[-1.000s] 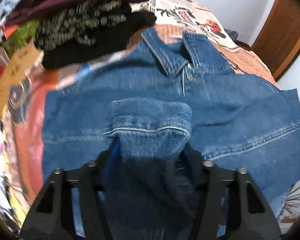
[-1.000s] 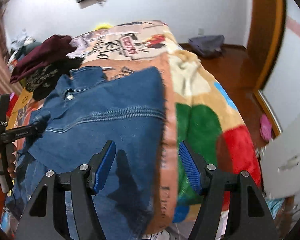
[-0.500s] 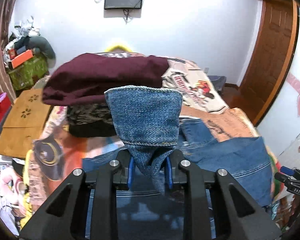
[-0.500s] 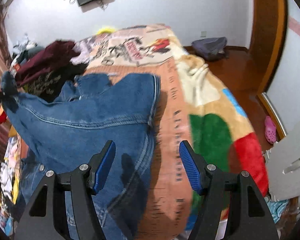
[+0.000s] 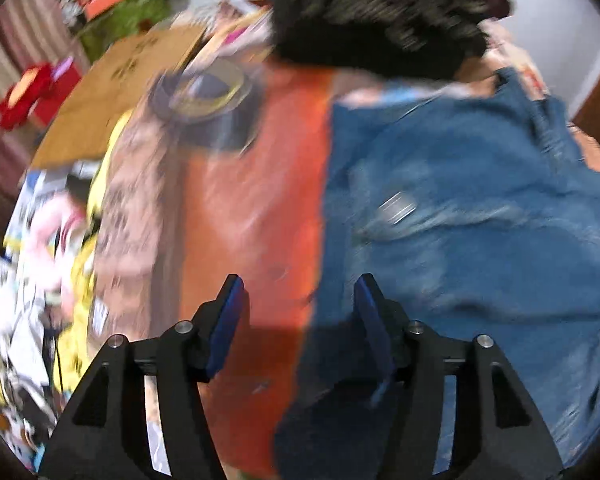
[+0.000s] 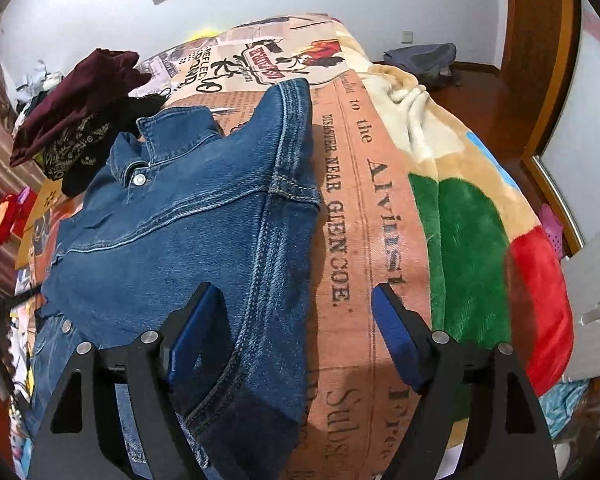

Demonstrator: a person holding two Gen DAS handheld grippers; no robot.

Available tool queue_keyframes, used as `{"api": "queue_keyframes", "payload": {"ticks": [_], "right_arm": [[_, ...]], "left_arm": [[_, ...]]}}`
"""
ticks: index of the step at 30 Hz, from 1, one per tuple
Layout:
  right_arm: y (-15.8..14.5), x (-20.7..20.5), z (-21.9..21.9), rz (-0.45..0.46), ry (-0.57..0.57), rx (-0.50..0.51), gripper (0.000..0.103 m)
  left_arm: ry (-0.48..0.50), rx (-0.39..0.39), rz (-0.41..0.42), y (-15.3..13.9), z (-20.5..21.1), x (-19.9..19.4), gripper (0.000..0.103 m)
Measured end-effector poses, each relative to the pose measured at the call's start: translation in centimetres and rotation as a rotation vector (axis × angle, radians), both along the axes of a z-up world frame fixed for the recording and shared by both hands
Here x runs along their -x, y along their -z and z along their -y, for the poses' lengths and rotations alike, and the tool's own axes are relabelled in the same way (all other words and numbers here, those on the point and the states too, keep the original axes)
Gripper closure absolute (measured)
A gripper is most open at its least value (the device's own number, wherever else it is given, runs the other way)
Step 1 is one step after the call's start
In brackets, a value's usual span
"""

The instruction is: Fold large clothes

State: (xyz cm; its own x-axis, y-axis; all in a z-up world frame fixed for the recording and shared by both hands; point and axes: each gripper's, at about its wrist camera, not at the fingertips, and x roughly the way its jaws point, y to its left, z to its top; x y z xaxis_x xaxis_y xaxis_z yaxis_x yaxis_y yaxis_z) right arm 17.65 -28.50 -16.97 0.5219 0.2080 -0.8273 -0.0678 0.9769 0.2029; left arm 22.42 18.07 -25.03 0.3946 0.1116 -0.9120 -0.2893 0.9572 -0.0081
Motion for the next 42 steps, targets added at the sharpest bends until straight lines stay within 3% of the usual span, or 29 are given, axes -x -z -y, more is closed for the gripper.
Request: {"api": "queue_keyframes", "payload": {"ticks": [2, 6, 14, 24, 27, 30, 31, 33, 34, 35, 38, 42], "right_arm": [[0.0, -0.1, -0.1, -0.008, 0.007, -0.007, 0.027], [-0.6, -0.5, -0.1, -0.02, 0.007, -0.029, 0.027], [-2.6, -3.0, -0.2, 0.013, -0.002, -0.114, 0.027], [-1.2, -7.5, -0.6, -0.018, -0.023, -0.115, 0.027], [-0.4, -8.7, -0.3, -0.029, -0.022, -0.14, 0.034], [0.2, -9.8, -0.3, -0.035, -0.023, -0.183, 0.051], [0.4, -10.2, -0.3, -0.04, -0.021, -0.192, 0.061], [0.7, -10.8, -0.3, -0.051, -0.01, -0.195, 0.078], [0.7, -11.1, -0.2, -0.057, -0.002, -0.2, 0.088], [0.7, -11.3, -0.2, -0.063, -0.005, -0.221, 0.089], [-0.7, -11.4, -0.7, -0.03, -0.028, -0.206, 0.091], [-5.0, -11.4, -2.2, 0.075, -0.094, -0.176, 0.094]], "left_arm": [[-0.041, 0.029, -0.037, 1.1, -1.7, 1.3, 0.046], [-0.06, 0.118, -0.005, 0.4, -3.6, 2.0, 0.045], [-0.002, 0.273, 0.102, -3.0, -3.7, -2.2, 0.041], [0.071, 0.447, 0.063, 1.0, -4.2, -9.1, 0.042], [0.071, 0.486, 0.105, 1.3, -4.3, -10.1, 0.042], [0.088, 0.531, 0.12, 1.9, -3.9, -11.1, 0.042], [0.092, 0.542, 0.121, 2.1, -3.7, -11.4, 0.044], [0.079, 0.519, 0.116, 2.4, -3.3, -11.9, 0.06], [0.074, 0.501, 0.106, 2.6, -3.2, -12.1, 0.08], [0.067, 0.476, 0.093, 2.8, -3.1, -12.4, 0.092], [0.068, 0.422, 0.103, 2.2, -2.4, -12.3, 0.095], [0.076, 0.326, 0.139, -1.0, -1.4, -12.3, 0.096]]}}
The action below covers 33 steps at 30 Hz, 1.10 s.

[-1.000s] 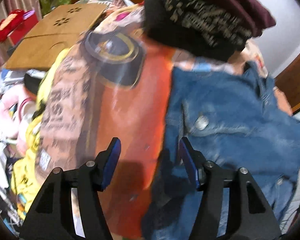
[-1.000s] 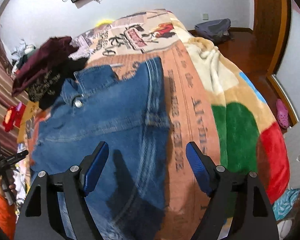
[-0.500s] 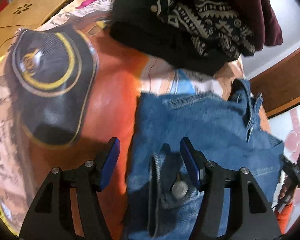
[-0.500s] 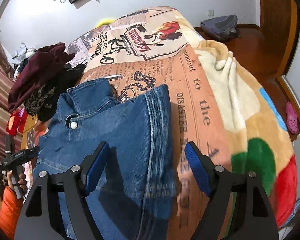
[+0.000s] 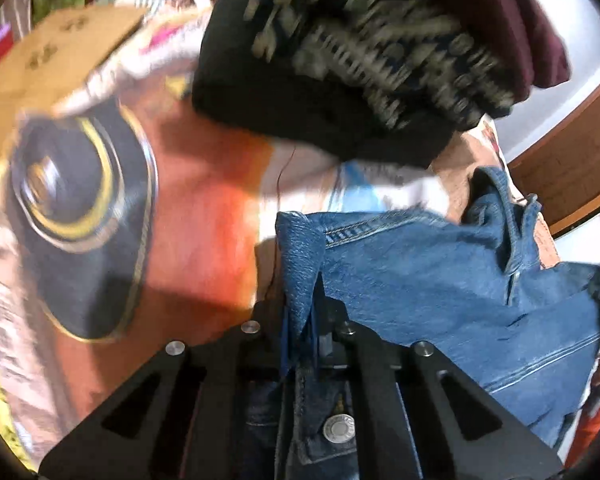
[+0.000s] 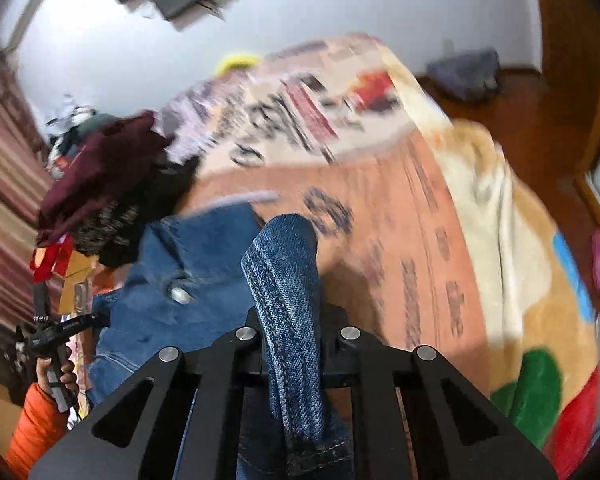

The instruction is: Fold large clothes

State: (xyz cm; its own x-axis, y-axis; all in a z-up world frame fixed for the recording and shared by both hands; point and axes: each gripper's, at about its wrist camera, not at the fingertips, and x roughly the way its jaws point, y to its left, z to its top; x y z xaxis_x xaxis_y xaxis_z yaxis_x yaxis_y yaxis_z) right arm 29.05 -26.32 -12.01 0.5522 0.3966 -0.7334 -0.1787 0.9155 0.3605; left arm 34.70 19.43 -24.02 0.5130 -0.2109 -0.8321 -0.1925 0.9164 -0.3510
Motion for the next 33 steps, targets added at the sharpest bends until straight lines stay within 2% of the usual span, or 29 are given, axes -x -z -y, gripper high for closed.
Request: {"api": "queue_keyframes", "payload": {"ticks": [6, 10, 14, 18, 19, 21, 23, 27, 29, 30, 33], "right_arm": [[-4.9, -1.6, -2.0, 0.132, -0.055, 0.048, 0.094], [-3.7, -4.0, -2.3, 0.123, -0.046, 0.088, 0.094], [0.3, -6.6, -1.7, 0.025, -0.014, 0.144, 0.094], [6.0, -8.2, 0.0, -0.117, 0.017, 0.168, 0.093], [6.8, -8.2, 0.3, -0.139, 0.016, 0.173, 0.092], [7.4, -8.2, 0.8, -0.153, 0.008, 0.16, 0.091], [6.7, -7.7, 1.0, -0.137, 0.008, 0.151, 0.087], [4.1, -6.3, 0.4, -0.108, 0.005, 0.231, 0.078], [2.8, -5.1, 0.3, -0.085, -0.01, 0.248, 0.057], [1.7, -4.0, 0.3, -0.058, -0.023, 0.25, 0.053], [-0.5, -1.7, 0.3, 0.01, -0.049, 0.255, 0.05]], "left_arm": [[0.03, -0.056, 0.111, -6.7, 0.6, -0.4, 0.096], [0.038, -0.136, 0.128, -8.2, 1.7, -1.8, 0.096], [0.013, -0.149, 0.055, -4.9, 0.8, -3.5, 0.096], [-0.017, -0.105, -0.056, 0.4, -0.2, -4.1, 0.094], [-0.021, -0.101, -0.073, 1.3, -0.3, -4.1, 0.091], [-0.023, -0.107, -0.056, 1.9, -0.3, -3.8, 0.088], [-0.015, -0.138, -0.063, 1.4, -0.1, -3.6, 0.087], [0.019, -0.223, -0.079, -0.7, 0.9, -2.6, 0.087], [0.025, -0.246, -0.069, -2.3, 1.1, -1.5, 0.084], [0.025, -0.248, -0.059, -3.1, 1.0, -1.0, 0.082], [0.013, -0.267, -0.022, -5.9, 0.7, 1.0, 0.065]]}}
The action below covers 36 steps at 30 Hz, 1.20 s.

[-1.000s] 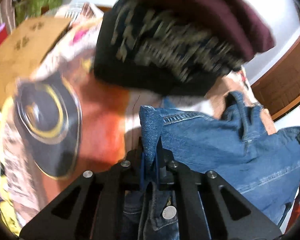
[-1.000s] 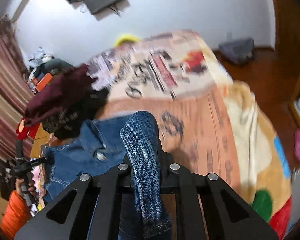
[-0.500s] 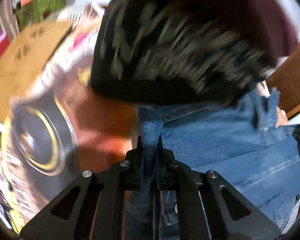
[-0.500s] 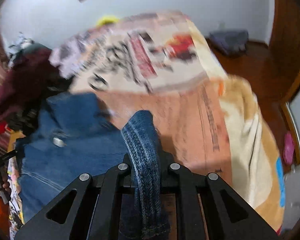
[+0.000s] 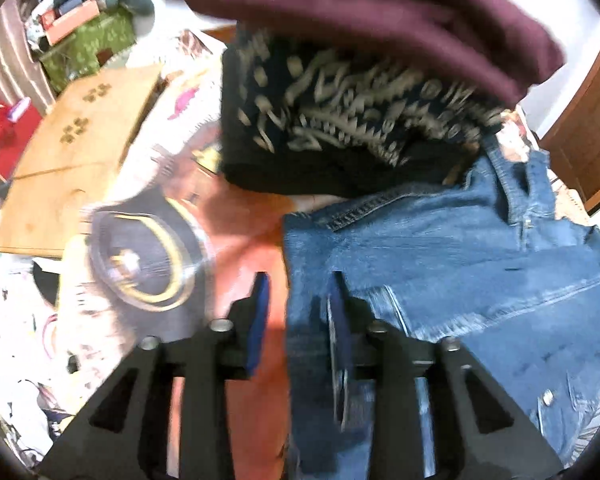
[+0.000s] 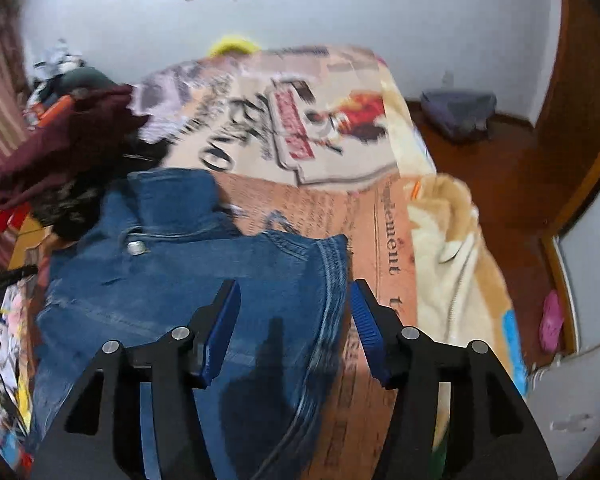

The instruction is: Fold large clothes

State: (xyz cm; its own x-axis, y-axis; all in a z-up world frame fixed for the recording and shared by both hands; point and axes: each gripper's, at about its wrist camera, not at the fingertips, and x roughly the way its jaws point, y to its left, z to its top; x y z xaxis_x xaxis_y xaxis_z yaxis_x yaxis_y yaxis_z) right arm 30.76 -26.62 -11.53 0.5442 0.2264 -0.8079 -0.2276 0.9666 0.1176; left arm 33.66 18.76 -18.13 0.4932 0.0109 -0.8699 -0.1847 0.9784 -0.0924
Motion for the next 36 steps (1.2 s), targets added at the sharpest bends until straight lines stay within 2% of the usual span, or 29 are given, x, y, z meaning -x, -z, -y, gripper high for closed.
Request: {"api": "queue_keyframes", "payload": {"ticks": [1, 3, 7, 10, 15, 20, 24, 26, 28, 30, 32, 33, 34, 35, 36], "right_arm": [[-0.9, 1.2, -0.1, 0.011, -0.015, 0.001, 0.05], [-2.0, 2.8, -0.1, 0.021, -0.038, 0.001, 0.048], [-3.7, 6.3, -0.3, 0.076, -0.075, 0.041, 0.03], [-4.0, 8.5, -0.4, 0.109, -0.101, 0.064, 0.028], [-1.7, 11.3, -0.2, 0.047, -0.113, 0.057, 0.028], [2.7, 13.0, 0.0, -0.069, -0.085, 0.029, 0.028], [5.6, 13.6, 0.2, -0.155, -0.063, -0.001, 0.028], [6.3, 13.8, 0.6, -0.179, -0.039, -0.061, 0.028], [6.6, 14.2, 1.1, -0.176, -0.014, -0.111, 0.028], [6.9, 14.4, 1.2, -0.175, -0.001, -0.138, 0.032], [6.6, 14.9, 1.0, -0.17, -0.008, -0.152, 0.055], [6.3, 15.0, 0.9, -0.167, -0.009, -0.151, 0.061], [6.2, 15.2, 0.8, -0.164, 0.006, -0.128, 0.076], [6.0, 15.2, 1.0, -0.165, 0.015, -0.109, 0.085], [5.9, 15.2, 1.2, -0.165, 0.014, -0.116, 0.086]], "left_arm": [[-0.004, -0.016, 0.022, -1.3, -0.2, 1.2, 0.059], [-0.005, -0.032, 0.047, -3.2, -0.3, 2.8, 0.057], [-0.007, -0.052, 0.066, -5.9, -1.1, 6.0, 0.043], [-0.001, -0.065, 0.048, -5.9, -1.6, 7.9, 0.035], [0.023, 0.01, -0.03, -3.3, -1.8, 11.6, 0.035], [0.041, 0.092, -0.147, 2.5, -0.4, 14.1, 0.035], [0.039, 0.252, -0.245, 7.3, 1.1, 15.1, 0.035], [0.016, 0.309, -0.263, 8.9, 1.5, 15.5, 0.035], [-0.027, 0.329, -0.231, 9.0, 1.6, 15.9, 0.035], [-0.051, 0.379, -0.214, 9.0, 1.7, 16.2, 0.035], [-0.036, 0.422, -0.198, 8.8, 2.4, 16.6, 0.035], [-0.018, 0.423, -0.192, 8.5, 3.0, 16.7, 0.035], [0.006, 0.421, -0.185, 8.2, 3.5, 16.8, 0.04], [0.034, 0.41, -0.173, 7.7, 4.2, 16.9, 0.053], [0.048, 0.407, -0.167, 7.2, 4.6, 16.9, 0.061]]}}
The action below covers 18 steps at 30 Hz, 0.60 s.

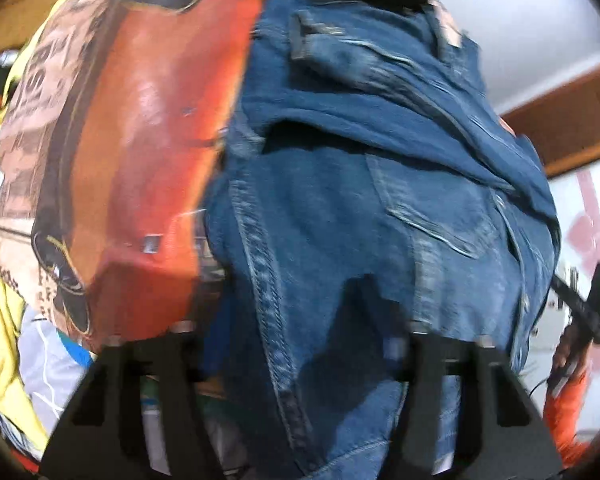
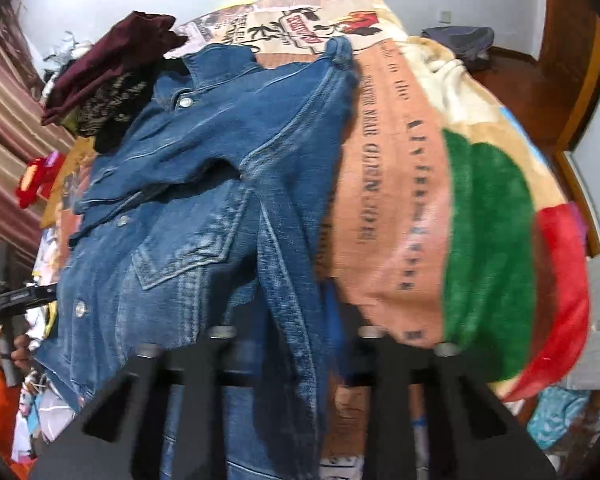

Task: Fold large clothes
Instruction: 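Fold the jacket edge inward with the left gripper while the right gripper holds the sleeve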

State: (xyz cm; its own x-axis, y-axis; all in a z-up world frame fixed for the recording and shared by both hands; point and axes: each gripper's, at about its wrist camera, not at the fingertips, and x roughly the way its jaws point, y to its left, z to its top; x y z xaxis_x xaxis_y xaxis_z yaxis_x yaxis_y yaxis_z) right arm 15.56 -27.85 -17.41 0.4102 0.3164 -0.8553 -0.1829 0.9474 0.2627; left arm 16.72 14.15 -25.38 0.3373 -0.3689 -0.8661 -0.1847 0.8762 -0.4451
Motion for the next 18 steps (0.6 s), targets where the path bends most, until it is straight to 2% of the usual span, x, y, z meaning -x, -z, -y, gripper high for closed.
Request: {"api": "queue_keyframes", "payload": {"ticks": [1, 2, 6, 10, 15, 18], "right_arm": [[-0.2, 0.0, 0.4, -0.001, -0.001, -0.03, 0.088], [-0.5, 0.0, 0.7, 0.001, -0.003, -0.051, 0.091], [-2.4, 0.3, 0.6, 0.039, -0.047, -0.119, 0.092], [-4.8, 0.2, -1.1, 0.118, -0.097, -0.097, 0.092], [-8.0, -1.8, -1.8, 0.202, -0.098, -0.154, 0.093], [-9.5, -3.5, -1.7, 0.262, -0.069, -0.158, 0.093]], "left_arm": [[-0.008, -0.014, 0.0, -0.4, 0.3, -0.1, 0.081], [-0.014, -0.031, -0.002, -0.7, 0.3, -0.2, 0.093], [-0.031, -0.017, 0.063, -3.5, 0.2, -1.0, 0.093], [-0.029, -0.015, 0.161, -7.4, 0.3, -1.4, 0.097], [-0.024, -0.046, 0.297, -12.3, -0.1, -3.4, 0.098], [-0.069, -0.075, 0.355, -14.1, -1.5, -4.6, 0.098]]}}
